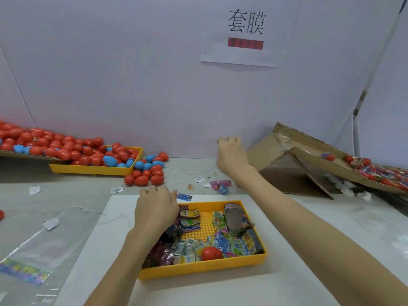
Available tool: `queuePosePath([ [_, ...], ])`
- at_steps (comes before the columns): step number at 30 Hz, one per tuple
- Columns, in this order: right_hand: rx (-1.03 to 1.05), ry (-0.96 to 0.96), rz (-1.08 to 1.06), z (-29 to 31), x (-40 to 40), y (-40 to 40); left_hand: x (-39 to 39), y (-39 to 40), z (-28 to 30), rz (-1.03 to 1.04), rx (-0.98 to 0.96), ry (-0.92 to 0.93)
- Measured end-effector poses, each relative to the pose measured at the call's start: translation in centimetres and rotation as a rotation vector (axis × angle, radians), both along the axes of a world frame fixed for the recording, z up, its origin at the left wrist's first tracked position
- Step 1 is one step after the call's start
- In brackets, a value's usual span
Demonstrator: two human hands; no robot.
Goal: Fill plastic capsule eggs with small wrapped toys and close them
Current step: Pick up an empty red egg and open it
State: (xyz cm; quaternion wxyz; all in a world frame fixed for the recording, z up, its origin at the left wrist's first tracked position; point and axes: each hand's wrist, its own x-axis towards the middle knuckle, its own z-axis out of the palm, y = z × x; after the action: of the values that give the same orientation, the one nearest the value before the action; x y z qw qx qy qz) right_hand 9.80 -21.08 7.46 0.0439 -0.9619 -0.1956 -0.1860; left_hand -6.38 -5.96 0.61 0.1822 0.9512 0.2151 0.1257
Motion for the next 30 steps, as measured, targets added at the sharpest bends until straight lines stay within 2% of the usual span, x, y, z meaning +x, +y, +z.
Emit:
queuePosePath([
  [4,0.038,0.349,0.412,-2.7,-1.6,7.6,-0.1,0.6,-0.2,0.064,0.047,0.077],
  [7,-0.019,0.433,0.582,-4.3,-2.4,10.9,0.1,0.6,-0.7,0.046,0.044,0.085],
  [11,-0.024,0.382,0.564,-5.7,-2.3,12.8,0.2,0.7,-0.7,0.045,0.079,0.085],
  [15,0.098,0.37,0.547,-5.8,-2.5,11.7,-0.2,0.6,-0.2,0.052,0.066,0.075],
  [17,0.205,0.354,0.563,-5.1,-3.1,10.0,-0.3,0.7,0.1,0.06,0.055,0.007],
  [19,0.324,0.401,0.555,-4.3,-4.0,7.9,-0.4,0.9,0.4,0.038,0.05,-0.14],
  [23,0.592,0.555,0.563,-3.1,-6.5,2.8,-0.3,0.6,1.4,-0.331,-0.17,-0.46],
  [26,0.824,0.652,0.562,-3.1,-8.8,-0.9,-0.3,-0.5,2.1,-0.526,-0.227,-0.554],
  [30,0.989,0.756,0.574,-3.4,-11.2,-4.7,-0.5,-1.8,2.5,-0.711,-0.304,-0.602],
])
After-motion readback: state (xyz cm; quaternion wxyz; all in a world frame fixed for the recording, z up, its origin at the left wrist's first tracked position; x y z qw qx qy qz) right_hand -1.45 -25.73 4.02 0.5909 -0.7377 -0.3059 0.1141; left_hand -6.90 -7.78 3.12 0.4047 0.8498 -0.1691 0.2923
